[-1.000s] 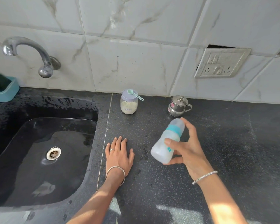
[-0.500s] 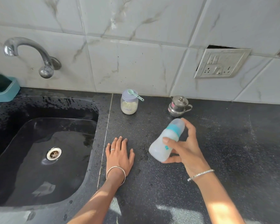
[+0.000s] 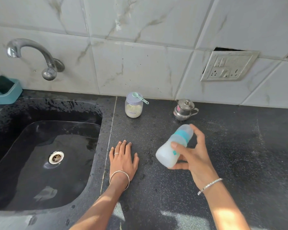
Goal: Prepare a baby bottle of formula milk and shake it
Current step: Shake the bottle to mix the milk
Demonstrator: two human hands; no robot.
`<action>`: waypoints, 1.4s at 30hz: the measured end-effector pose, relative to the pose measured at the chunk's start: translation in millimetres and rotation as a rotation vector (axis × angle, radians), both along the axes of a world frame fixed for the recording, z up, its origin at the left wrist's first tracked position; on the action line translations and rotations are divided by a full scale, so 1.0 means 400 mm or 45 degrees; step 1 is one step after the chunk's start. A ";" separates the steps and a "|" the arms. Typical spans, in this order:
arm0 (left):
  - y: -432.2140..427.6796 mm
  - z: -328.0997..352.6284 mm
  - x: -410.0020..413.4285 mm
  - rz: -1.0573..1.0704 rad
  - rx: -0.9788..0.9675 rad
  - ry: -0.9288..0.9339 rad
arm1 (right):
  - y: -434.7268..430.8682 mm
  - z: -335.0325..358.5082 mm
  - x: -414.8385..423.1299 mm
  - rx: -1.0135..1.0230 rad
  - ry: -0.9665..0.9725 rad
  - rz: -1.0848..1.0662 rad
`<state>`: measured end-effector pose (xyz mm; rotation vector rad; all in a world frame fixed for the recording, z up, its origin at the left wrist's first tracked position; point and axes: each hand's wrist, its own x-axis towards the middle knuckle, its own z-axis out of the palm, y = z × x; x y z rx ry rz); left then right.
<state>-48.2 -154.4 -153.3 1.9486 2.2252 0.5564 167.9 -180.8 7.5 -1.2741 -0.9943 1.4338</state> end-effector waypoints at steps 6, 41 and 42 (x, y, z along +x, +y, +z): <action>0.000 -0.004 -0.001 -0.002 0.020 0.008 | 0.011 0.012 0.017 -0.019 -0.088 0.085; 0.000 0.001 -0.001 -0.007 -0.009 0.003 | 0.024 0.013 0.039 0.014 -0.085 -0.025; 0.001 0.001 0.000 -0.004 0.001 -0.002 | 0.026 0.016 0.041 -0.004 -0.115 0.019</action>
